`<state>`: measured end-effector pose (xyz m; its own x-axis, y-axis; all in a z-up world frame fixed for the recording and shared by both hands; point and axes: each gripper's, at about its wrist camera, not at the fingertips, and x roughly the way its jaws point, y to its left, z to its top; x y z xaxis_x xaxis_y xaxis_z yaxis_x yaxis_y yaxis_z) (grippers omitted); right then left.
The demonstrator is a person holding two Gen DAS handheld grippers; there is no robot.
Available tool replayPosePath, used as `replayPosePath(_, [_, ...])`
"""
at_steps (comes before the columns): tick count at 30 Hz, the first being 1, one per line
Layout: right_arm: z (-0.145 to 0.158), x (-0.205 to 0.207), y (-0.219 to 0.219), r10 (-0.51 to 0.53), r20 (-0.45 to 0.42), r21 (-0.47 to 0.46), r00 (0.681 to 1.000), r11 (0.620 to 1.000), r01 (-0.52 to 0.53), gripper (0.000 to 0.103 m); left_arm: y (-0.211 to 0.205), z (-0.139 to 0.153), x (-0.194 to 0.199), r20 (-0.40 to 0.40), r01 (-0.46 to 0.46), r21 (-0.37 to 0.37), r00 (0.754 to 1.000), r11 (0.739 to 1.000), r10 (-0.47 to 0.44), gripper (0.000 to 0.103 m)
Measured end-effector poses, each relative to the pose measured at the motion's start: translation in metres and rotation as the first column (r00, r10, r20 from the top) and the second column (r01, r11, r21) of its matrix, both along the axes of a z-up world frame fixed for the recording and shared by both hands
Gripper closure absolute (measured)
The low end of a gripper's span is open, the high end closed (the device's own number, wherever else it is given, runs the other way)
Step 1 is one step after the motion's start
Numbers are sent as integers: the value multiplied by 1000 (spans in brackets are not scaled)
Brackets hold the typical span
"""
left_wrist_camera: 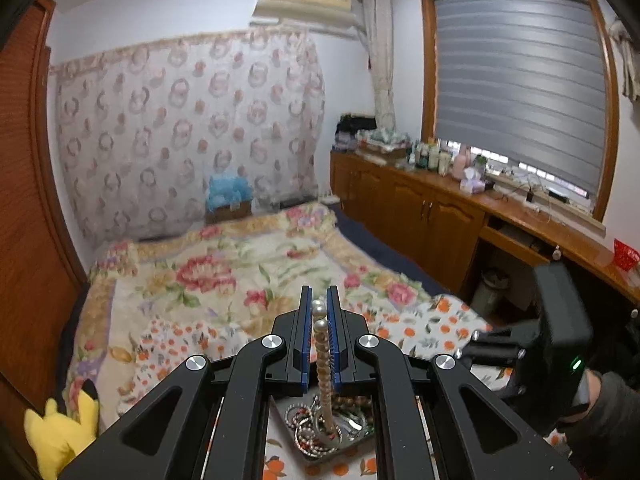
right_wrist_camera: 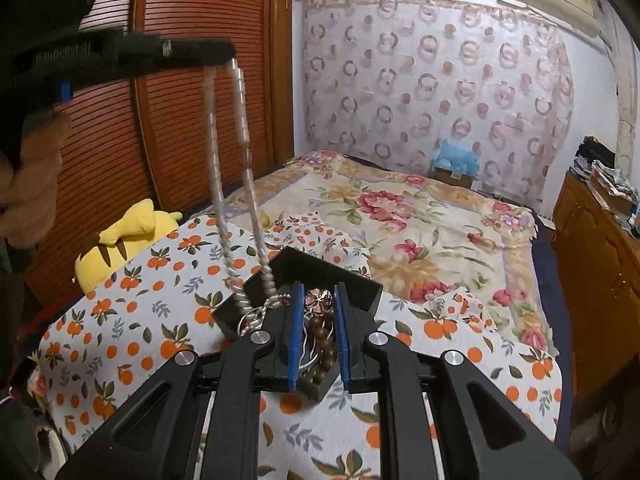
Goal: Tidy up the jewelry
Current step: 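Lower both pieces into the black box and open both tools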
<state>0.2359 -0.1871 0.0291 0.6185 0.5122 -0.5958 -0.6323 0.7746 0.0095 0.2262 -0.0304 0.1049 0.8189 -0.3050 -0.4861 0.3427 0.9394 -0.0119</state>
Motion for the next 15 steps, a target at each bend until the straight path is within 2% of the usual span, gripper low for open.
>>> replayPosePath(7, [-23,36,14,-4,-60,1,998,1000,4,86,7,-63,22,-114,-25,6,993,1000,26,96])
replayPosePath(15, [-37,64,24,-26,-95,12,995,1000,27,85,20,-91,16,-153,-62,-11,986,998,60,96])
